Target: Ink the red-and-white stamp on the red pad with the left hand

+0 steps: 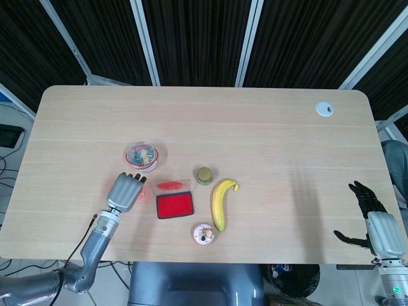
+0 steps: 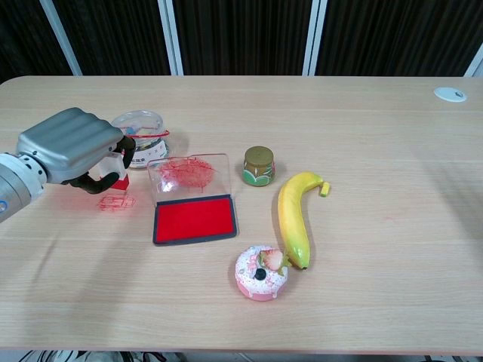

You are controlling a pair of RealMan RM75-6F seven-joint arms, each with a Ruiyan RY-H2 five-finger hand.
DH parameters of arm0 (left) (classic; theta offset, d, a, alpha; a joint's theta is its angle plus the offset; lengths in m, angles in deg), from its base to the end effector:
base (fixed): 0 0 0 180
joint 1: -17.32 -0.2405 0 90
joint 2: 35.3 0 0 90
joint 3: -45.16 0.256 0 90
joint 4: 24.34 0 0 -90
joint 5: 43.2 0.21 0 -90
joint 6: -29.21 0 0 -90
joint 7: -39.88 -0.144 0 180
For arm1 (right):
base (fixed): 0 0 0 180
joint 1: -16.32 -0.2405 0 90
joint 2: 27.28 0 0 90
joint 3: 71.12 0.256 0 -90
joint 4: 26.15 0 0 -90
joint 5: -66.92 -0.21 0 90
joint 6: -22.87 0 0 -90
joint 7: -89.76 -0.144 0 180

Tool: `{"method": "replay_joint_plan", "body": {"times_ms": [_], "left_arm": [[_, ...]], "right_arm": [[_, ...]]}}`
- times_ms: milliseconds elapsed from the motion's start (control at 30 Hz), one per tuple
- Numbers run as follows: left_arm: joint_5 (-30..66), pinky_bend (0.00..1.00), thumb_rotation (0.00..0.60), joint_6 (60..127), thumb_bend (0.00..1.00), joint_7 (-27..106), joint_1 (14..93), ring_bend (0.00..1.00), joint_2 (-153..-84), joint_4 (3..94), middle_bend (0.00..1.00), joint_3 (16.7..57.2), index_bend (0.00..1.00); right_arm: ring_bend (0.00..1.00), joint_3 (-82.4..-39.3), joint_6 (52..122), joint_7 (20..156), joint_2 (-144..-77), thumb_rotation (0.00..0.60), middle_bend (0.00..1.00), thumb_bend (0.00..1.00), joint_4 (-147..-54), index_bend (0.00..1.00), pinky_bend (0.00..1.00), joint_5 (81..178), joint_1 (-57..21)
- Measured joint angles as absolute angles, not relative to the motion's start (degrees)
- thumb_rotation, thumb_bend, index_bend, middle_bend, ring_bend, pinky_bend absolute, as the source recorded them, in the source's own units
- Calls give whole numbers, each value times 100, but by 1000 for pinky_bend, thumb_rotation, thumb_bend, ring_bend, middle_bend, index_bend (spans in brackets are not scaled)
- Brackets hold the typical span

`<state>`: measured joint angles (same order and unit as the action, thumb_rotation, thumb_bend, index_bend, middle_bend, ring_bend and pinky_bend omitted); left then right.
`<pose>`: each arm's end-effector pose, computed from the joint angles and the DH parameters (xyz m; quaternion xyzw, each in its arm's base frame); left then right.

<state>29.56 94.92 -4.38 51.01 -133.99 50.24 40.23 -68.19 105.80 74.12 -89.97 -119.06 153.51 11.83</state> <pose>-0.1893 0.3020 -0.0494 -0.7845 -0.1884 -0.2689 0.5261 -0.3127 -0.1791 0.1608 0.5465 -0.4718 0.4505 0.5251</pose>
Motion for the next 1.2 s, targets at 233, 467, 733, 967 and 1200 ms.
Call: {"method": "replay_joint_plan", "body": {"times_ms": [233,467,733,967,1200], "left_arm": [[2866,633,600,9331,529,-370,5179,564,-13644,4757,676,3985,656],[2839,623,600,9322,522,-360,5164,550,-13706,4709,661,4018,643],[2815,615,600,9315,512,-382,5129,540,-13677,4671,649,4056,632],[2771,607,600,9283,508,-430,5128,532,-13672,4623,640,4060,622],[2703,600,600,9248,460,-498,5117,518,-13714,4549,628,4071,608]], "right_arm": [[0,-6814,10574,7407,-8993,600,0,151,-11907,0,177,15338,1181],[0,-6815,10571,7408,-8992,600,0,153,-11907,0,177,15340,1180],[0,-6816,10578,7415,-8994,600,0,154,-11912,0,177,15343,1184],[0,-6817,10571,7419,-8995,600,0,155,-11910,0,177,15339,1182],[0,-6816,10568,7418,-8994,600,0,155,-11912,0,177,15338,1181]]}}
